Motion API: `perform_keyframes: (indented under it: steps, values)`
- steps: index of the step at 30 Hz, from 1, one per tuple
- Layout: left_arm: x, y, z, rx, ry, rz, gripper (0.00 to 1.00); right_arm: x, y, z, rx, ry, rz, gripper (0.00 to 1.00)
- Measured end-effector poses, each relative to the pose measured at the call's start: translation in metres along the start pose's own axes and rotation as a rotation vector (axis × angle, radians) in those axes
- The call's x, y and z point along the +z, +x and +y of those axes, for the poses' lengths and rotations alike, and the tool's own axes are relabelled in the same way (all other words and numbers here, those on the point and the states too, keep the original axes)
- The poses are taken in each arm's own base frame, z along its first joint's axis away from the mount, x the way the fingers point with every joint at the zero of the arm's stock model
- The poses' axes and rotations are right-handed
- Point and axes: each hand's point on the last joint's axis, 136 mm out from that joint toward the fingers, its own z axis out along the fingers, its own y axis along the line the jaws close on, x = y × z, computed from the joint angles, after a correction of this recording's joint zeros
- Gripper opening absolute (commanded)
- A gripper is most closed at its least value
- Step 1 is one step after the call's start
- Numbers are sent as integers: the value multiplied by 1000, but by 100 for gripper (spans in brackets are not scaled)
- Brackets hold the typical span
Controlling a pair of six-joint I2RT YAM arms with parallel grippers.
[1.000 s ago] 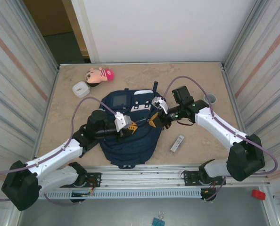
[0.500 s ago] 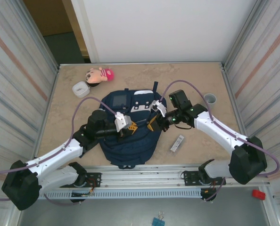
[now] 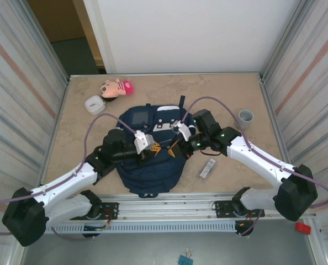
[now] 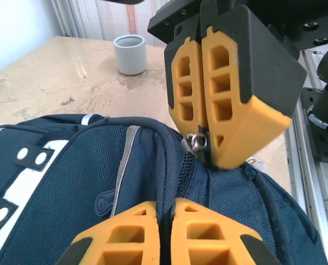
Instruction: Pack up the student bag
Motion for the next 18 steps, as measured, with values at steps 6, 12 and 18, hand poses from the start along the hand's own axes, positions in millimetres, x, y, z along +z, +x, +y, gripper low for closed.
perform_keyframes:
  steps: [6, 12, 18]
  values:
    - [2, 3, -4, -9, 28, 5, 0, 6, 4, 8, 35, 18, 8, 29]
    - [0, 0, -8, 21, 52, -9, 0, -31, -7, 6, 89, 43, -137, 67]
    - [-2, 5, -14, 59, 76, -24, 0, -73, -29, -19, 388, 72, -326, 64]
